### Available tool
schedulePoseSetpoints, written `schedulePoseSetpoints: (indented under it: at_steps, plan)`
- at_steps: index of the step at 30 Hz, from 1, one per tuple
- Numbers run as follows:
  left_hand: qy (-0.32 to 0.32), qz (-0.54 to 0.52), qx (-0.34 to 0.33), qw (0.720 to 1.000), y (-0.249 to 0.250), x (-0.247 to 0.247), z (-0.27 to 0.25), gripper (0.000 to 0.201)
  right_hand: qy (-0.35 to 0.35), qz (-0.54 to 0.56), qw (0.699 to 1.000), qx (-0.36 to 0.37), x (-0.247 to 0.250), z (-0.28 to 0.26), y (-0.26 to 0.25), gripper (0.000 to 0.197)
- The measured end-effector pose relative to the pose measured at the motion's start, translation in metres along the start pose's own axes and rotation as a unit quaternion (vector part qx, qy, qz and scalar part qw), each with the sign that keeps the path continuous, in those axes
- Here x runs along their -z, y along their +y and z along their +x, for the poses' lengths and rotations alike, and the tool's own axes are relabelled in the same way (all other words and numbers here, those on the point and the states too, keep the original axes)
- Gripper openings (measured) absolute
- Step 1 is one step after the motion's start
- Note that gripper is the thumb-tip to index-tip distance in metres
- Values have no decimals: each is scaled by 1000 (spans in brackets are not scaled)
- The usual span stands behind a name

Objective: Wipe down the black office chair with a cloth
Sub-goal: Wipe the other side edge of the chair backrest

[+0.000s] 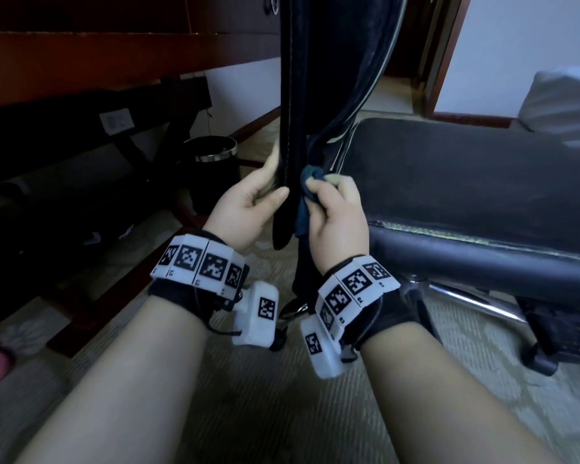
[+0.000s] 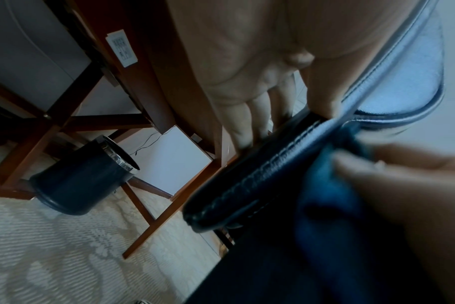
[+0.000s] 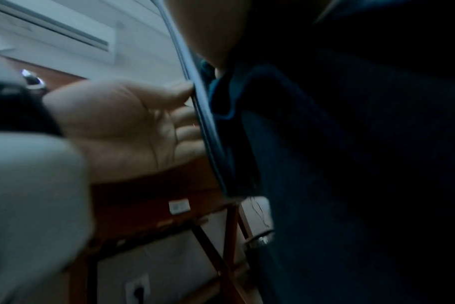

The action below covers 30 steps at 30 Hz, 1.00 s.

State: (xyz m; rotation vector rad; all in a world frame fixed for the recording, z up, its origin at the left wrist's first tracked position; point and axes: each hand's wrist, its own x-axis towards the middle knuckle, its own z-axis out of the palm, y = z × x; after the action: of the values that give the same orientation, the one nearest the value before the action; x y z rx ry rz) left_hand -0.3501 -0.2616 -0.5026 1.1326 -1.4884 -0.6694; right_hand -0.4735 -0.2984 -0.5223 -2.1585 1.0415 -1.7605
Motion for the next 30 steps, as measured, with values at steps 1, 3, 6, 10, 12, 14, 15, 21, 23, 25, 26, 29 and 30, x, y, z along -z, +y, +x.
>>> schedulePoseSetpoints:
  at_steps: [1, 3, 6, 10, 12, 14, 15, 21, 23, 25, 26, 29, 30]
  plan:
    - [0, 6, 1, 1000, -1, 0, 0, 59, -19, -15, 1000, -14, 0, -6, 1, 24]
    - [8, 5, 1, 1000, -2, 0, 1, 59, -78, -37, 995, -41, 6, -6, -2, 24]
    - [12, 1, -2, 1000, -4, -2, 3, 58, -231, -154, 959, -61, 25, 11, -10, 32]
    - [17, 13, -4, 1000, -9, -3, 4, 52, -164, -169, 970, -58, 47, 31, -15, 33]
    - [16, 20, -3, 1000, -10, -2, 5, 51, -98, -100, 990, -29, 42, 37, -14, 30]
    - [14, 17, 0, 1000, -10, -1, 6, 52, -55, -59, 997, 19, 27, 36, -13, 26]
    - [12, 12, 0, 1000, -10, -1, 6, 51, -38, -46, 998, 28, 19, 31, -12, 24]
    - [9, 3, 4, 1000, -11, -1, 4, 49, -95, -74, 992, -36, -2, -2, -1, 22]
    - [17, 9, 1, 1000, -10, -2, 5, 49, -178, -136, 973, -61, 1, 0, -3, 26]
    - [19, 33, -10, 999, -10, -3, 6, 49, -250, -186, 948, -58, 7, 2, -5, 30]
    - [19, 41, -13, 999, -10, -4, 6, 49, -264, -189, 945, -51, 13, 2, -7, 31]
    - [30, 32, -12, 999, -10, -9, 7, 51, -191, -156, 969, -3, 41, 2, -12, 28]
    - [27, 26, -17, 999, -12, -11, 8, 54, -153, -156, 976, 10, 52, 3, -12, 26]
